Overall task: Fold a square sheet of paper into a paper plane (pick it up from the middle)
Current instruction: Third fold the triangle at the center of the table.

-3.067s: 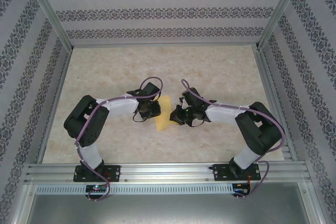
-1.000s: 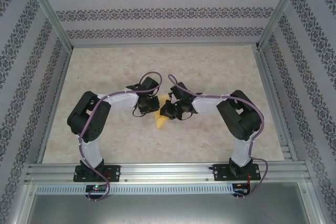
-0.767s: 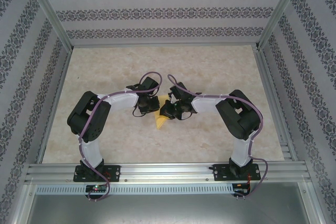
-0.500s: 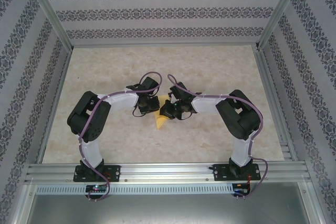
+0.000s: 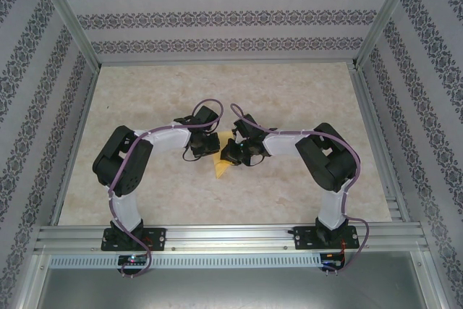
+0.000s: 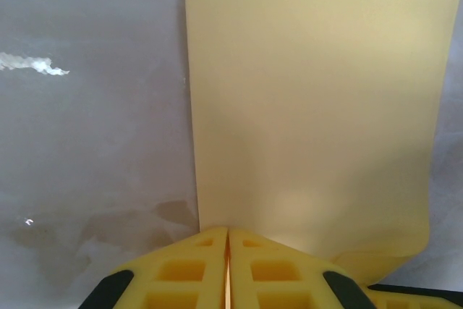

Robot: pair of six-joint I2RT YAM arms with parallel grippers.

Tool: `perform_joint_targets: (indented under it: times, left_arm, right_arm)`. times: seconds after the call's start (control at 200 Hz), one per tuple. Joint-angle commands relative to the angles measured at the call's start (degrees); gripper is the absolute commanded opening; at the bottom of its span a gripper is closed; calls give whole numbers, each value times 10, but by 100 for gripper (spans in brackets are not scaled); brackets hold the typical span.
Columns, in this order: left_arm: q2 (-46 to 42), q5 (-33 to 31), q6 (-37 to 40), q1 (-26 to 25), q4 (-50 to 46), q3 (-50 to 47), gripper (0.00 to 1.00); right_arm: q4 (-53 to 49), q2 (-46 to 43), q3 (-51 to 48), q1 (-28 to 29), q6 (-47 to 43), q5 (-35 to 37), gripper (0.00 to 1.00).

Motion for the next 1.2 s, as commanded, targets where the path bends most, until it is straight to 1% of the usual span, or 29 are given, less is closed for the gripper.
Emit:
perform_joint_targets:
  times: [0.0,0.425,0.51,0.619,0.784,1.039,1.194]
  left_arm:
    - [7,13,13,3,4,-7,10]
    - [-9,8,12,3,-5,-3,11]
    - [-30,-9,9,3,-17,0,13]
    - [-64,-38,-2,8,-34,-3,17]
    - [-106,-56,-16,24,-42,-28,19]
    - [-136,-44,-22,35,-36,-56,20]
    - [-139,-15,-22,34,-13,-67,22]
  right_arm:
    - [5,14,11,5,-9,11,12]
    - [3,27,9,5,-13,12,13]
    - [-3,29,6,5,-16,17,16]
    - [-11,30,5,5,-21,22,23]
    - [-18,31,4,6,-25,28,32]
    - [-19,30,-1,5,-28,32,41]
    - [-15,28,-8,4,-28,33,46]
